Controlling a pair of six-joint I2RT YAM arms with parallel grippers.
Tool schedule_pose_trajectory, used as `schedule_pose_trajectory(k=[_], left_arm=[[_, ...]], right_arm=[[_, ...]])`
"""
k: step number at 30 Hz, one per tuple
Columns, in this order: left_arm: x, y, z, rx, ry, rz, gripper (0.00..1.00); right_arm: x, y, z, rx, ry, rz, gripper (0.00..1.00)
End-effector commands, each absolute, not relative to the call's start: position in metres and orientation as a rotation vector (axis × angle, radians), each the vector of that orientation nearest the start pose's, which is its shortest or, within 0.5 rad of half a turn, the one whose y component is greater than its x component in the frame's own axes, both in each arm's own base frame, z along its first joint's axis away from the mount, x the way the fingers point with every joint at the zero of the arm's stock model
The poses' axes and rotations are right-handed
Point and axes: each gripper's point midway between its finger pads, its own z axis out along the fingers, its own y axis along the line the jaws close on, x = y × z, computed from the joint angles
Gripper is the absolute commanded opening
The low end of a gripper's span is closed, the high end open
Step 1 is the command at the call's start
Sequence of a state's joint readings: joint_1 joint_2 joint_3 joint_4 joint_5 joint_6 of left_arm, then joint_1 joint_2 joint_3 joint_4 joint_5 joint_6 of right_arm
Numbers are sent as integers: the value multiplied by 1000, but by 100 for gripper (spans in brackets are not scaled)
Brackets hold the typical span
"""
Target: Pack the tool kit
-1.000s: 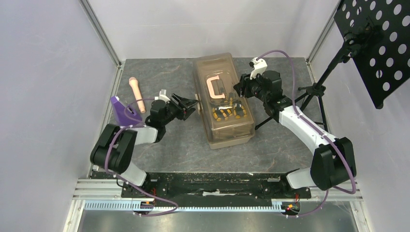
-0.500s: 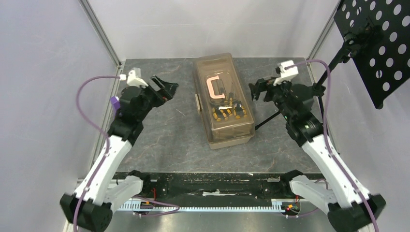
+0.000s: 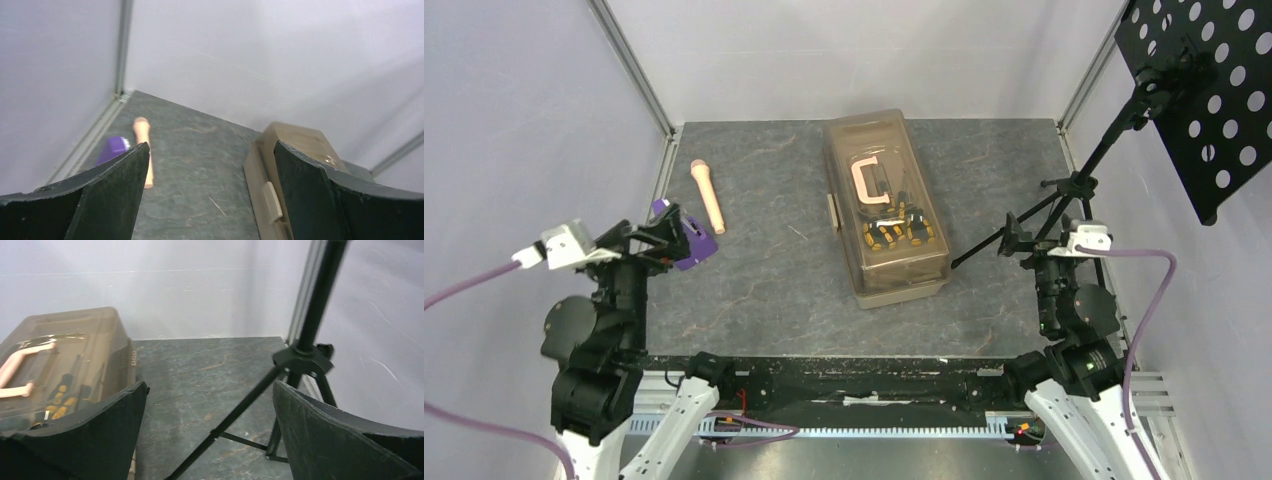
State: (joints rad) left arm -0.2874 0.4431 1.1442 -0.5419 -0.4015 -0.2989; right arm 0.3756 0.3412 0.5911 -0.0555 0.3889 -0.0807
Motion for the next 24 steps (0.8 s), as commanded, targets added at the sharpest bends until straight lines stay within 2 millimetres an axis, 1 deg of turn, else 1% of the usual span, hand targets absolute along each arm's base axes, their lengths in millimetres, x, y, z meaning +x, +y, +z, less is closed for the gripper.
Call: schedule_pose_trajectory(k=[1, 5, 8, 11, 15, 19, 24], left_arm=[[160, 46, 425, -399, 1333, 16, 100], [149, 57, 426, -443, 1241, 20, 100], [149, 62, 422, -482, 1188, 17, 100], [153, 66, 417, -521, 1145, 28, 100], [157, 71, 413, -569, 1102, 38, 100], [160, 74, 403, -599, 1074, 34, 100], [164, 71, 399, -598, 1078, 27, 100]], right_arm=[[226, -8, 328, 129, 1279, -102, 98], [215, -22, 325, 202, 1210, -121, 98], [211, -27, 326, 216, 1180, -138, 98], [211, -30, 325, 224, 1187, -163, 98], [214, -28, 325, 216, 1195, -153, 98], [217, -26, 323, 216, 1198, -150, 98], [215, -30, 332, 242, 1174, -157, 98]])
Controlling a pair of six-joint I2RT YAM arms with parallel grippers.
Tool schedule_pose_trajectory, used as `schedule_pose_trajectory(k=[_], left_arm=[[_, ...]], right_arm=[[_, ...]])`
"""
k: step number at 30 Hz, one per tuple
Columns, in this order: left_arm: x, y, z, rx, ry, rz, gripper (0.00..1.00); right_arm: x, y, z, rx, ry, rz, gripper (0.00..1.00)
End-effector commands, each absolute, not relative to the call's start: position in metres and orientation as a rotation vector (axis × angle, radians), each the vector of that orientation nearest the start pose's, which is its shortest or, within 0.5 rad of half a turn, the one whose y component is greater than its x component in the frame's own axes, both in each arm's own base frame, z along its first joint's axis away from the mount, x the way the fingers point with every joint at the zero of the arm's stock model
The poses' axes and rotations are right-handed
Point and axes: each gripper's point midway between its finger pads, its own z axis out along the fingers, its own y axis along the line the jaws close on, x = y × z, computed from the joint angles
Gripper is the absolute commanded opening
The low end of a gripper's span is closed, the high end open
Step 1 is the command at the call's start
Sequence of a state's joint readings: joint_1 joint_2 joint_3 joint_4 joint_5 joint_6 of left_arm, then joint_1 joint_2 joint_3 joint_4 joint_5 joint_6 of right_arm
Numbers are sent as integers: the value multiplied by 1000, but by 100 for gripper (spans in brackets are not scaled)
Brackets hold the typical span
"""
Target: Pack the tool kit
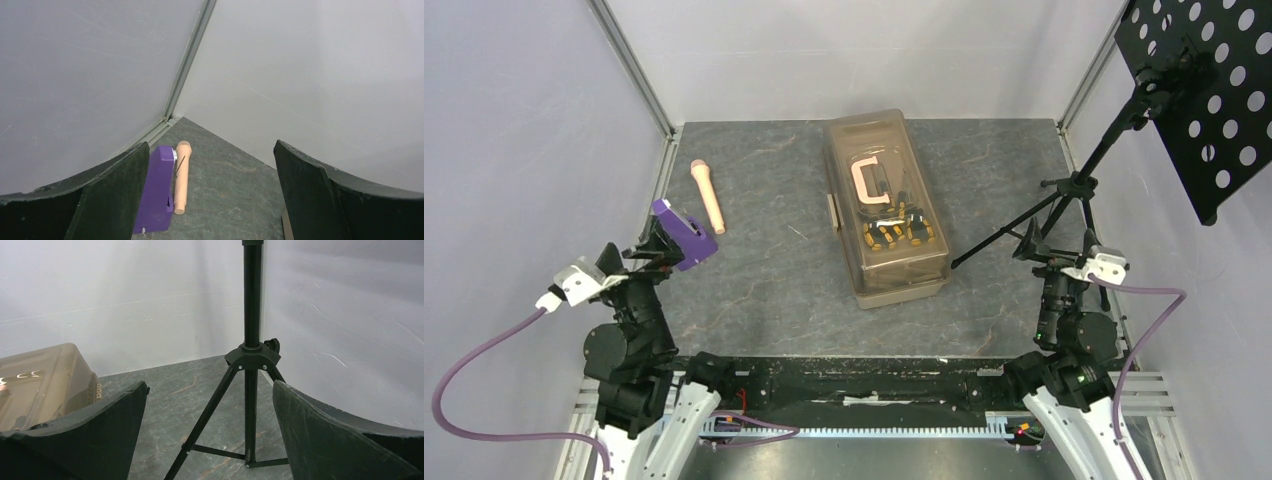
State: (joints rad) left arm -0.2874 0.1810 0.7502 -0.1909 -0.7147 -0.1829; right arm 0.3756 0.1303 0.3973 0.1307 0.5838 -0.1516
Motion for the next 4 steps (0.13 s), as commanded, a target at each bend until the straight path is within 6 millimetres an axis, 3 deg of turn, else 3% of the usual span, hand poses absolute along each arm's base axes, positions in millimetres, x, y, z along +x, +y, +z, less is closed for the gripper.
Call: schedule_pose_trajectory(k=[1, 4], left_arm=[[166, 71, 399, -597, 1079, 29, 100], [169, 69, 396, -606, 1082, 15, 100]], right_arm=[[216, -30, 335, 247, 1165, -156, 98], [219, -28, 340, 225, 1166, -164, 98]])
